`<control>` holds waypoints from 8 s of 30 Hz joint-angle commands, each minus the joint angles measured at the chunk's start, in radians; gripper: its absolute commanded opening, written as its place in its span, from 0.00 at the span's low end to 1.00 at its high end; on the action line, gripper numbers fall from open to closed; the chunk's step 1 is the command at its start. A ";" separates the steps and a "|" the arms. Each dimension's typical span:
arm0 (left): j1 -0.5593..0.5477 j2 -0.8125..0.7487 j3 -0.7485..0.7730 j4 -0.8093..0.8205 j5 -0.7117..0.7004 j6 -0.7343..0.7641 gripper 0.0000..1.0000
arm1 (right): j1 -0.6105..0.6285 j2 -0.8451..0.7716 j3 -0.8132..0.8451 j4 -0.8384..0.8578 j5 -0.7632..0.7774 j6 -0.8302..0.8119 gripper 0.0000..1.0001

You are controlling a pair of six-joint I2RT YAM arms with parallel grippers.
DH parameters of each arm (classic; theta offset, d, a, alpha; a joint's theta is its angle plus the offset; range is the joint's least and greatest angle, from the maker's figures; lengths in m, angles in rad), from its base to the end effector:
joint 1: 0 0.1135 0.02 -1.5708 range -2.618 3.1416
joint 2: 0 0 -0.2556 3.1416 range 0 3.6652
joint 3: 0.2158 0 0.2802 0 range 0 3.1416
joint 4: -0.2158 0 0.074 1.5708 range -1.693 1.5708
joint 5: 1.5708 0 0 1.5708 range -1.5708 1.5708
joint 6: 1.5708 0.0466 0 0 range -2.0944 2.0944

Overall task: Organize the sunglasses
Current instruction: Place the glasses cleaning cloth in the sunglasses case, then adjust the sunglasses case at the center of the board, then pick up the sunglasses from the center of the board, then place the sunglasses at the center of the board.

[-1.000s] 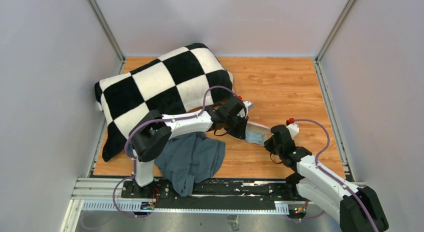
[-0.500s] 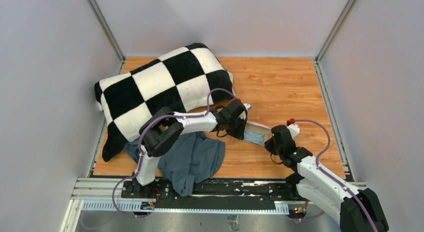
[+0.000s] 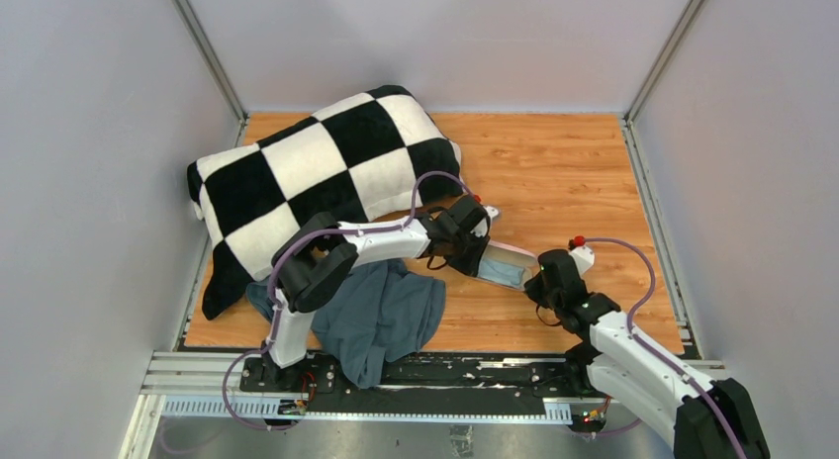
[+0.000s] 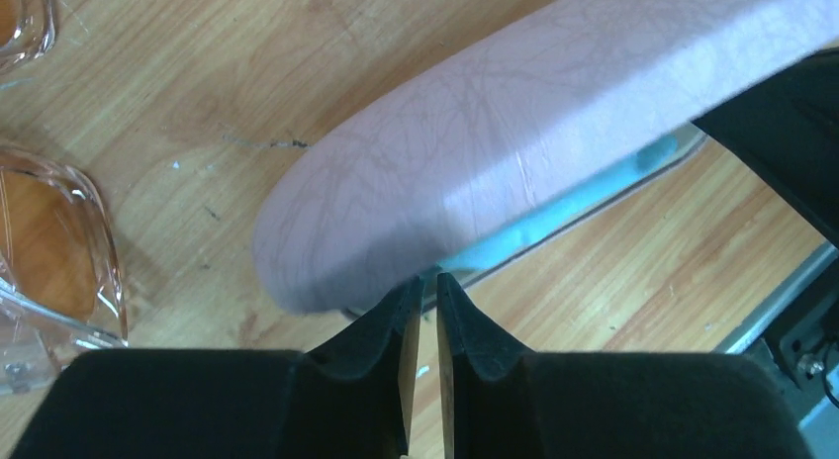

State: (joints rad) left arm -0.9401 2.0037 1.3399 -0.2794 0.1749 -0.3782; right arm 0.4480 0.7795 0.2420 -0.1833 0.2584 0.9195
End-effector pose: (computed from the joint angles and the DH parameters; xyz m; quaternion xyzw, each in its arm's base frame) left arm 0.2589 -0.3684 0.1271 0.2886 0.9029 -0.2540 0.1922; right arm 0.1795 0.0731 0.1260 0.2627 0.8660 0.1673 0.3911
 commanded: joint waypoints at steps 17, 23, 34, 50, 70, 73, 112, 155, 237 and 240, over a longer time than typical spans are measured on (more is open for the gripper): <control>-0.003 -0.195 0.025 -0.112 0.004 0.009 0.22 | -0.020 -0.121 0.072 -0.157 0.040 -0.045 0.30; 0.023 -0.215 0.000 -0.092 -0.002 -0.018 0.22 | -0.021 -0.189 0.124 -0.223 0.056 -0.085 0.37; 0.092 -0.236 -0.013 -0.107 -0.030 -0.009 0.29 | -0.021 -0.195 0.150 -0.245 0.047 -0.109 0.39; 0.204 -0.166 0.087 -0.188 -0.060 0.055 0.34 | -0.064 0.000 0.231 -0.175 -0.084 -0.299 0.60; 0.255 -0.133 0.113 -0.237 -0.039 0.082 0.35 | -0.169 0.427 0.416 -0.057 -0.313 -0.658 0.21; 0.256 -0.125 0.119 -0.244 -0.041 0.088 0.35 | -0.169 0.501 0.484 -0.075 -0.331 -0.733 0.17; 0.213 0.135 0.338 -0.237 0.021 0.485 0.52 | -0.169 0.016 0.415 -0.248 -0.272 -0.588 0.57; 0.334 -0.339 0.060 0.032 0.681 -0.048 0.00 | -0.205 -0.163 0.365 -0.001 -0.784 -0.286 0.63; 0.303 -0.617 -0.178 0.409 0.549 -0.502 0.00 | -0.026 0.130 0.220 1.040 -0.566 0.210 0.13; 0.302 -0.617 -0.182 0.409 0.549 -0.500 0.00 | -0.027 0.124 0.220 1.014 -0.563 0.208 0.00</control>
State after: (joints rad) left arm -0.6304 1.4147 1.1717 0.1112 0.7212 -0.8745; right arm 0.4065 0.9134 0.4404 0.8509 -0.3241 1.1545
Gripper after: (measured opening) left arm 0.093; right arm 0.060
